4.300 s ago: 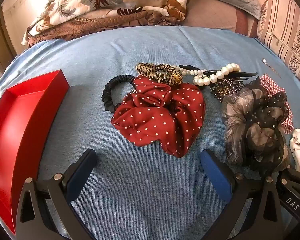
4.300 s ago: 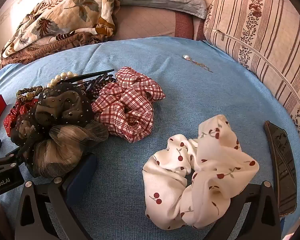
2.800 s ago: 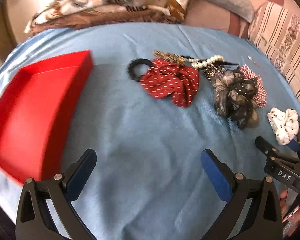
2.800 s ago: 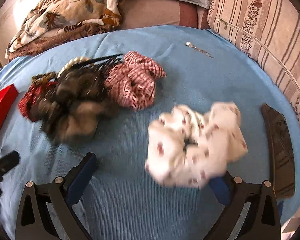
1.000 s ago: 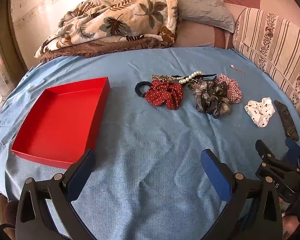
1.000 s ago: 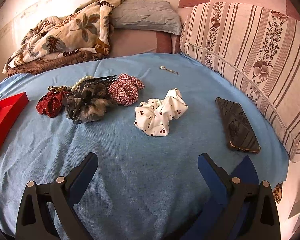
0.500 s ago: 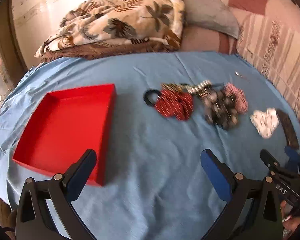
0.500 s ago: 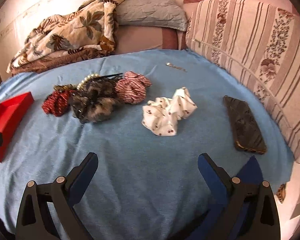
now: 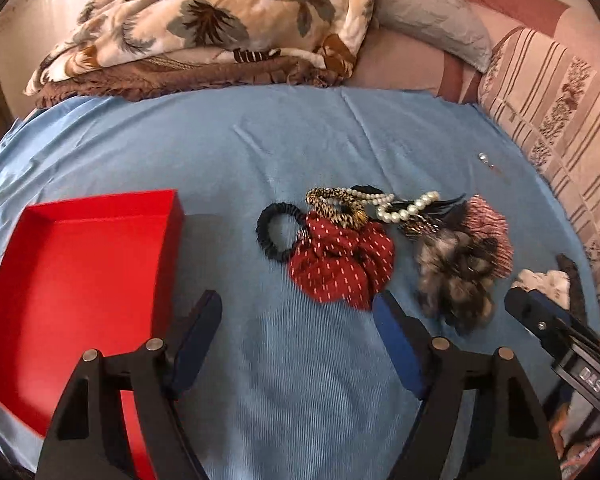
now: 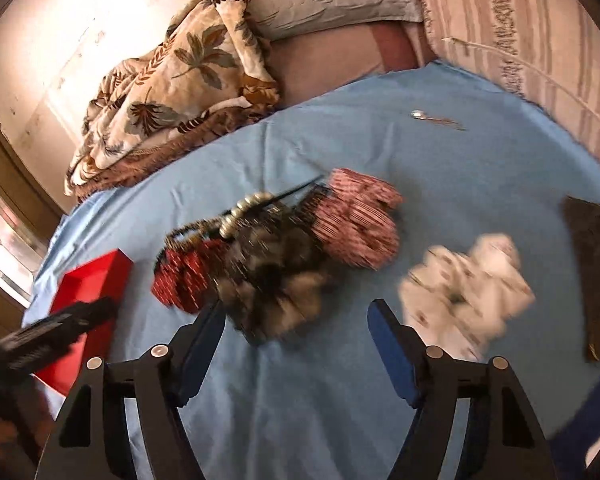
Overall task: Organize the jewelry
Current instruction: 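Grasp the red polka-dot scrunchie with the left gripper while the right grasps the black sheer scrunchie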
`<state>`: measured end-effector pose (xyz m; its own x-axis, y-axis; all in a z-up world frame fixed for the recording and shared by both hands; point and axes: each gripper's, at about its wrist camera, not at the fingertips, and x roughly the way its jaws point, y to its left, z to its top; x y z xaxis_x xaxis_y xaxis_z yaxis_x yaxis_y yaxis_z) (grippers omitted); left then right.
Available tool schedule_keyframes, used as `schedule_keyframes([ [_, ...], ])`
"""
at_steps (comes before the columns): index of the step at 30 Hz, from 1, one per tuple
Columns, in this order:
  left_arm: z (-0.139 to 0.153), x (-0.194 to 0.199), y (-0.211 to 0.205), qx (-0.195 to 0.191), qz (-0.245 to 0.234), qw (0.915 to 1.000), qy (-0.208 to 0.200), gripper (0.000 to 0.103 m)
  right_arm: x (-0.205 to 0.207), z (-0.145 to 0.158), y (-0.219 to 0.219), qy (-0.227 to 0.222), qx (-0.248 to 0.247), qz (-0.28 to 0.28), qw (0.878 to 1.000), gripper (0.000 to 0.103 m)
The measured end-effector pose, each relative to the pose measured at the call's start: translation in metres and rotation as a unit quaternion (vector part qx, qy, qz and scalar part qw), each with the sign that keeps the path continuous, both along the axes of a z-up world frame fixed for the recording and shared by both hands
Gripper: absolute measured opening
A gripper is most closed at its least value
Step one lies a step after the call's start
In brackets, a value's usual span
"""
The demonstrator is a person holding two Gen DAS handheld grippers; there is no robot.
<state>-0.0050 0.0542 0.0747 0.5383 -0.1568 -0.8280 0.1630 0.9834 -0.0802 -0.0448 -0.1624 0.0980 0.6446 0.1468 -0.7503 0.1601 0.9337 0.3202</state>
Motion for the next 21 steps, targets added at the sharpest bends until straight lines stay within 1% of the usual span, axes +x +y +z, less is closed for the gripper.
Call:
schedule_keyframes([
  [7,-0.03,0.038,-0.013,0.005,-0.006,0.9995,0.03,0.077,0.028,-0.018,0.008,0.019,0.003,0.005,1.0,0.078],
  [9,-0.037,0.044,-0.015,0.004,-0.008,0.9993,0.037,0.077,0.035,-0.023,0.008,0.026,0.003,0.003,1.0,0.074],
  [11,-0.041,0.047,-0.018,-0.003,-0.01,0.9991,0.041,0.077,0.04,-0.027,0.01,0.035,0.0,0.001,0.999,0.062],
  [12,-0.043,0.047,-0.019,-0.008,-0.015,0.9988,0.046,0.064,0.041,-0.03,0.01,0.038,0.001,0.001,0.999,0.057],
  [13,-0.045,0.046,-0.021,-0.014,-0.024,0.9982,0.054,0.047,0.043,-0.031,0.01,0.04,0.003,0.002,0.999,0.043],
  [14,-0.048,0.046,-0.024,-0.013,-0.033,0.9971,0.068,0.011,0.044,-0.031,0.01,0.042,0.004,0.003,0.999,0.028],
  [15,-0.049,0.044,-0.025,-0.008,-0.034,0.9968,0.071,0.009,0.044,-0.032,0.011,0.044,0.004,0.005,0.999,0.022],
  [16,-0.045,0.041,-0.026,-0.008,-0.036,0.9973,0.064,0.009,0.042,-0.03,0.012,0.043,0.007,0.008,0.999,0.015],
  [17,-0.042,0.036,-0.026,-0.013,-0.04,0.9972,0.061,0.009,0.041,-0.028,0.012,0.041,0.007,0.011,0.999,0.009],
  [19,-0.033,0.023,-0.024,-0.027,-0.047,0.9969,0.057,0.009,0.035,-0.021,0.015,0.033,0.007,0.022,0.999,0.004],
  [21,-0.022,0.007,-0.022,-0.034,-0.052,0.9968,0.051,0.009,0.026,-0.013,0.019,0.027,0.004,0.029,0.999,0.004],
])
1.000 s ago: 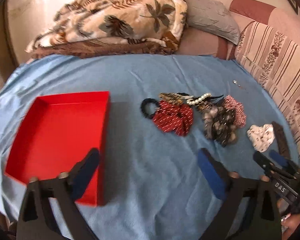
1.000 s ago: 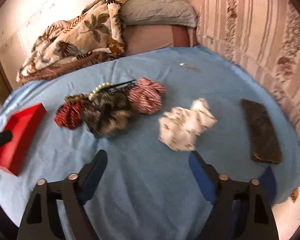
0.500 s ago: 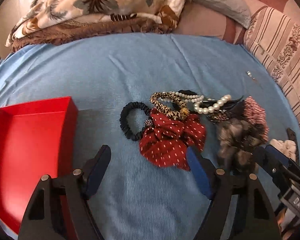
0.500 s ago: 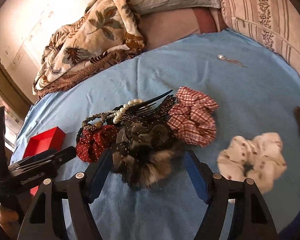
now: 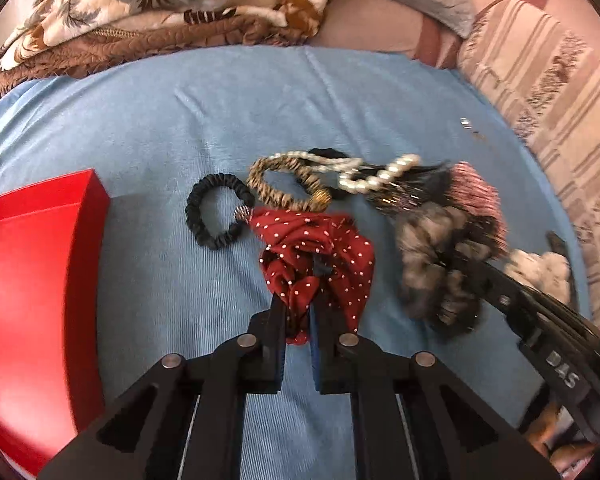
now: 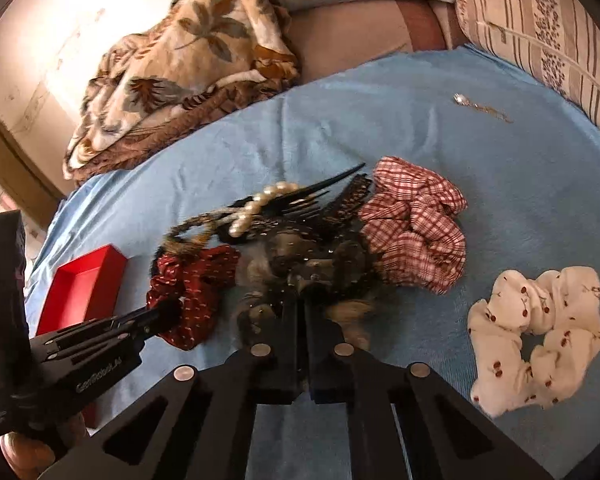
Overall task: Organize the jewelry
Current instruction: 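Grasp the red polka-dot scrunchie with the left gripper while the right grasps the black sheer scrunchie, then carry both scrunchies into the red tray and open both grippers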
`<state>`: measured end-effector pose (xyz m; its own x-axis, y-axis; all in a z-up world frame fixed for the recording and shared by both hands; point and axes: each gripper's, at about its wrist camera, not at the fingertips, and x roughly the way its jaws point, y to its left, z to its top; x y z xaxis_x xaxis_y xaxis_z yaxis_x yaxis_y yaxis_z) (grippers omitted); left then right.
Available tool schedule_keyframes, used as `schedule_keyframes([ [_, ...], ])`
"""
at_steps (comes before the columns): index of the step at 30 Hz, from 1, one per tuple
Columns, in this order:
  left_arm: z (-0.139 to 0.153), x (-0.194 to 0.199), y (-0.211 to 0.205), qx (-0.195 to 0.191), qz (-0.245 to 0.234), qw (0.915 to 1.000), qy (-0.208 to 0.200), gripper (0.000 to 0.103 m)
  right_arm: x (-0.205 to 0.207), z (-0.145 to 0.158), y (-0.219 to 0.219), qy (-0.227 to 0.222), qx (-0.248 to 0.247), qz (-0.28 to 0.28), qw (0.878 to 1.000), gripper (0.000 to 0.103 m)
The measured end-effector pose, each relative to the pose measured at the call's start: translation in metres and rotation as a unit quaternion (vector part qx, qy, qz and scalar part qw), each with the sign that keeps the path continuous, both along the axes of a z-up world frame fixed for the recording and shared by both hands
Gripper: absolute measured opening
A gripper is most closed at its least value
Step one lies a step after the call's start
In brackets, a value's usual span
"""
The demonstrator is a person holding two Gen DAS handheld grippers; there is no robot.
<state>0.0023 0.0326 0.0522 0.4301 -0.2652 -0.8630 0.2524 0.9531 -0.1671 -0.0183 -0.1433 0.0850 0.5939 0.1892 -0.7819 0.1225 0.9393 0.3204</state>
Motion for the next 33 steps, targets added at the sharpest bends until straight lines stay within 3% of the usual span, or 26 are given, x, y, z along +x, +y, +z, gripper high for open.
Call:
schedule_keyframes([
  [9,0.052,-0.066,0.04,-0.042,0.014,0.998,-0.045,0.009,-0.039,0.032,0.02,-0.025,-0.002,0.027,0.999,0.003],
  [18,0.07,-0.084,0.134,-0.043,0.102,0.9911,-0.075,0.01,-0.046,0.078,0.072,-0.054,-0.017,0.089,0.994,0.003],
  [25,0.06,-0.049,0.214,-0.003,0.169,0.9833,-0.068,0.01,-0.01,0.09,0.147,-0.043,-0.02,0.164,0.985,0.004],
  [33,0.026,0.01,0.276,0.012,0.216,0.9759,-0.031,0.01,0.065,0.057,0.245,-0.004,-0.017,0.232,0.973,0.004],
])
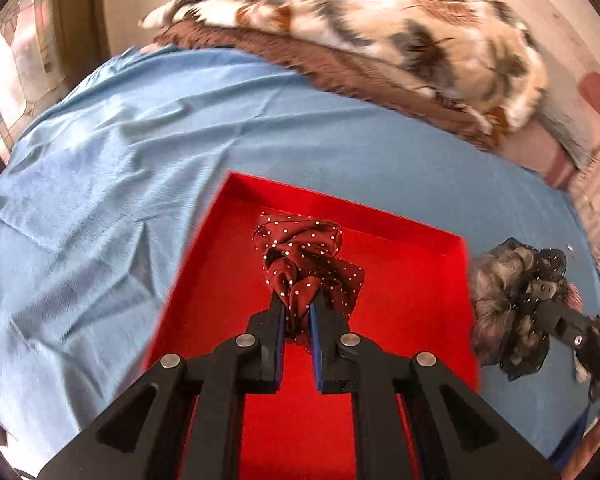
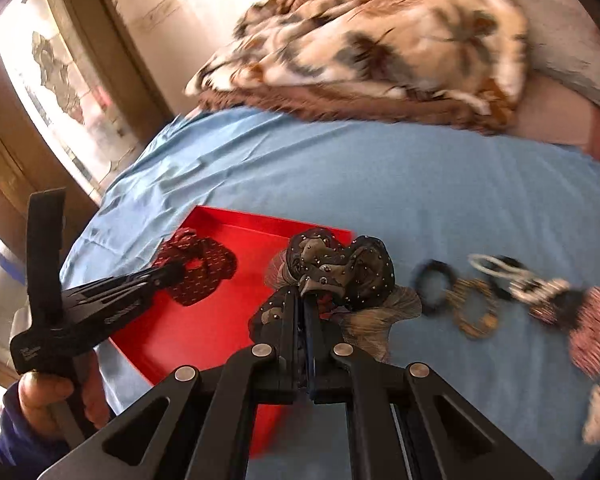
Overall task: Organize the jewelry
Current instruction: 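Carry both scrunchies into the red tray and open both grippers, then withdraw both grippers from the tray toward the remaining accessories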
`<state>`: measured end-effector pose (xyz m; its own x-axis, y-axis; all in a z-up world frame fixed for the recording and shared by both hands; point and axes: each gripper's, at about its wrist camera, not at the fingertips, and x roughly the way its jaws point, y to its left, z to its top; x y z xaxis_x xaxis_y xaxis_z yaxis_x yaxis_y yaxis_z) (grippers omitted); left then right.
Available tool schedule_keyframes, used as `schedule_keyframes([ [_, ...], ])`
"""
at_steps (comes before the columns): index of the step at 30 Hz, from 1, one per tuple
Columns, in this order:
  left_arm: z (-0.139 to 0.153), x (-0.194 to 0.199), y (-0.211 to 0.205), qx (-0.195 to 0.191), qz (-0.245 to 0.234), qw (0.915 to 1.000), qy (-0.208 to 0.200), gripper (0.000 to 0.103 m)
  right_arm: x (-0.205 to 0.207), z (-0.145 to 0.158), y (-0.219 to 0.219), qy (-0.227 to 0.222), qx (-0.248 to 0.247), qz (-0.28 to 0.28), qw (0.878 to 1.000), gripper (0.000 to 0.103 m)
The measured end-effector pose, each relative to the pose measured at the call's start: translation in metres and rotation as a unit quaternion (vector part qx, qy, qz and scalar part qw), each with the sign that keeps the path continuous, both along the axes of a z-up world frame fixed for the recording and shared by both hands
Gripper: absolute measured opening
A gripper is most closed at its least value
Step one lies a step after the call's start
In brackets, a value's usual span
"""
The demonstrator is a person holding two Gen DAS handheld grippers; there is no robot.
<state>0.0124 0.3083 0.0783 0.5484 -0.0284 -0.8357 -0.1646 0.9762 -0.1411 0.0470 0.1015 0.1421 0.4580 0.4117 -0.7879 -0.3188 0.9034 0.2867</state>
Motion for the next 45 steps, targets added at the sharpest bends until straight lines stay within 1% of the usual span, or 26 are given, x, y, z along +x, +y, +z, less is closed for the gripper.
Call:
schedule_keyframes([
  [4,-0.017,0.023,0.02,-0.008,0.019,0.9996,0.021,0.011,0.033,-0.03,0.027,0.026,-0.001,0.009,1.0,0.004],
  [6,-0.021,0.029,0.024,-0.009,0.02,0.9995,0.022,0.012,0.048,-0.046,0.033,0.037,-0.011,0.004,0.999,0.004],
  [8,-0.025,0.031,0.027,-0.011,0.02,0.9995,0.021,0.013,0.055,-0.054,0.035,0.044,-0.015,-0.002,0.999,0.004],
  [10,-0.026,0.032,0.027,-0.013,0.017,0.9996,0.02,0.018,0.057,-0.059,0.035,0.046,-0.016,-0.003,0.999,0.004],
  [12,-0.026,0.031,0.029,-0.016,0.018,0.9996,0.017,0.03,0.057,-0.059,0.036,0.038,-0.026,0.0,0.999,0.004],
  [13,-0.024,0.029,0.03,-0.02,0.019,0.9995,0.013,0.034,0.056,-0.059,0.035,0.037,-0.029,0.002,0.999,0.006],
  [14,-0.022,0.028,0.031,-0.028,0.019,0.9994,0.01,0.04,0.056,-0.059,0.035,0.036,-0.03,0.005,0.999,0.01],
  [15,-0.02,0.027,0.032,-0.034,0.018,0.9992,0.007,0.043,0.055,-0.058,0.035,0.037,-0.031,0.006,0.999,0.014],
  [17,-0.012,0.022,0.033,-0.047,0.018,0.9987,-0.002,0.045,0.054,-0.054,0.036,0.033,-0.031,0.007,0.999,0.035],
  [19,-0.002,0.017,0.033,-0.049,0.017,0.9986,-0.011,0.046,0.051,-0.05,0.037,0.025,-0.032,0.008,0.999,0.045],
  [22,0.014,0.003,0.03,-0.029,0.022,0.9989,-0.029,0.05,0.042,-0.042,0.038,0.015,-0.037,0.012,0.999,0.049],
  [24,0.025,-0.007,0.026,-0.01,0.026,0.9987,-0.043,0.057,0.034,-0.036,0.035,0.009,-0.036,0.015,0.999,0.053],
  [26,0.034,-0.019,0.02,0.01,0.029,0.9979,-0.056,0.061,0.028,-0.031,0.032,0.006,-0.035,0.016,0.999,0.06],
  [31,0.049,-0.045,0.006,0.041,0.036,0.9963,-0.066,0.061,0.01,-0.02,0.017,0.003,-0.03,0.008,1.0,0.06],
  [34,0.057,-0.062,-0.007,0.045,0.039,0.9957,-0.072,0.063,-0.01,-0.012,-0.002,0.0,-0.023,-0.001,1.0,0.06],
  [38,0.063,-0.084,-0.036,0.051,0.028,0.9952,-0.078,0.065,-0.042,-0.007,-0.034,-0.009,-0.03,-0.024,0.999,0.063],
  [45,0.063,-0.122,-0.085,0.06,0.002,0.9946,-0.084,0.068,-0.102,-0.011,-0.096,-0.019,-0.042,-0.087,0.995,0.063],
])
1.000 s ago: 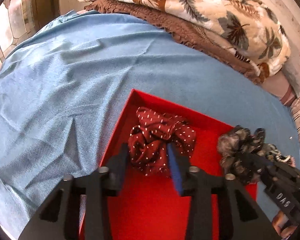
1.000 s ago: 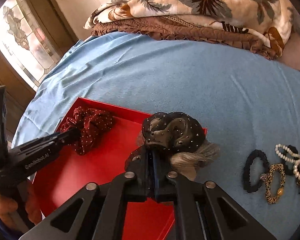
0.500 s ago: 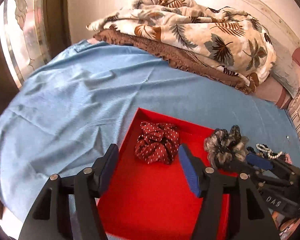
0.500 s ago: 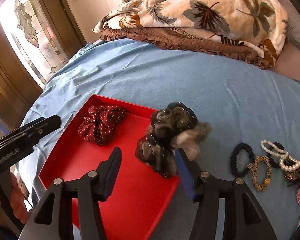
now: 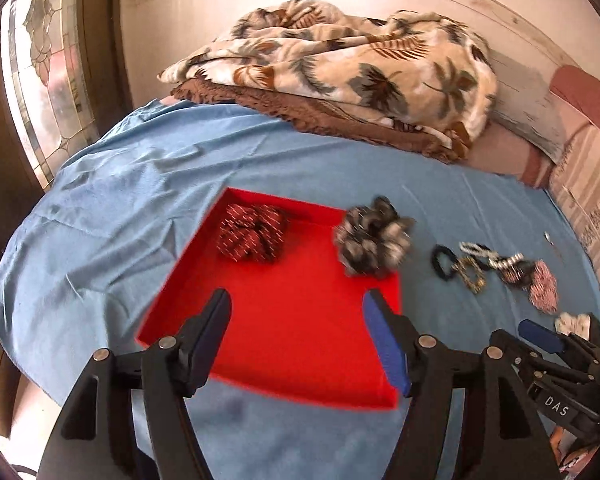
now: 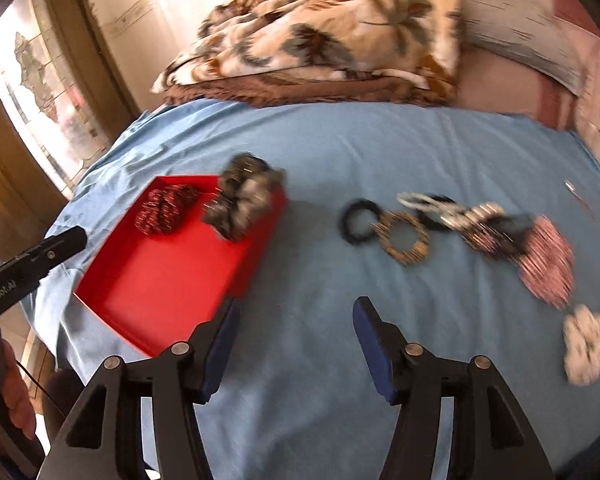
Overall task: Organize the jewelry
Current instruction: 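Withdraw both grippers from the tray toward the remaining accessories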
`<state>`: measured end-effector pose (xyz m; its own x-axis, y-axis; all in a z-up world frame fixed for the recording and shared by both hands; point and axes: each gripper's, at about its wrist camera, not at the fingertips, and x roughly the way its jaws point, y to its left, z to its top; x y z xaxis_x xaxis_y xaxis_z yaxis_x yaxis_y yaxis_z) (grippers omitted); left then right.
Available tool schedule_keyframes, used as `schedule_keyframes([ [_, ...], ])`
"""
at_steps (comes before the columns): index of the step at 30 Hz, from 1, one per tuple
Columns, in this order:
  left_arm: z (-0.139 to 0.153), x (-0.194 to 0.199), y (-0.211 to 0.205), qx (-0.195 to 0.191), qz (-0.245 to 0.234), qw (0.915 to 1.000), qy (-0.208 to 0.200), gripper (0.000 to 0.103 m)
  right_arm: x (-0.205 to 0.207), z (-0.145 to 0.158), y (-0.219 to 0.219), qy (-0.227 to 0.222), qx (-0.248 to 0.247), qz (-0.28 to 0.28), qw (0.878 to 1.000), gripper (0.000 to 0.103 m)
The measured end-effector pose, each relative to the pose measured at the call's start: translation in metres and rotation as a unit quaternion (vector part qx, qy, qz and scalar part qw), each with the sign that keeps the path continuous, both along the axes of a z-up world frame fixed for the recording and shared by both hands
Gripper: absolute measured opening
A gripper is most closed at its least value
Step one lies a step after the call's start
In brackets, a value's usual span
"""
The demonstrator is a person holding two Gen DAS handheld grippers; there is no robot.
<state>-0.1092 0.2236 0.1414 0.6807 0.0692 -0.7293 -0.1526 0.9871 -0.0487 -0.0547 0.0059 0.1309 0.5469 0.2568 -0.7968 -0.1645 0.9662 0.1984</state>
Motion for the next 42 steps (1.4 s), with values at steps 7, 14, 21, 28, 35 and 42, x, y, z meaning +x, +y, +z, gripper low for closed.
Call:
schedule_keyframes([
  [7,-0.006,-0.016,-0.029,0.03,-0.018,0.9991,0.025,0.069,-0.028,0.002,-0.037,-0.01,0.006,-0.039,0.999,0.063],
  [14,-0.004,-0.027,-0.048,0.051,-0.034,0.9978,0.027,0.069,-0.039,0.005,-0.054,-0.022,0.009,-0.057,0.998,0.065],
  [21,-0.008,-0.026,-0.061,0.063,-0.05,0.9961,0.037,0.069,-0.045,0.0,-0.068,-0.022,0.011,-0.07,0.997,0.065],
  [28,-0.016,-0.018,-0.069,0.067,-0.061,0.9946,0.05,0.069,-0.052,-0.009,-0.102,-0.025,0.003,-0.101,0.995,0.065],
  [35,-0.018,0.012,-0.085,0.032,-0.099,0.9928,0.06,0.069,-0.067,-0.013,-0.159,-0.028,-0.017,-0.155,0.987,0.065],
  [42,-0.035,0.067,-0.133,-0.033,-0.17,0.9811,0.086,0.069,-0.076,-0.014,-0.21,-0.034,-0.028,-0.211,0.976,0.065],
])
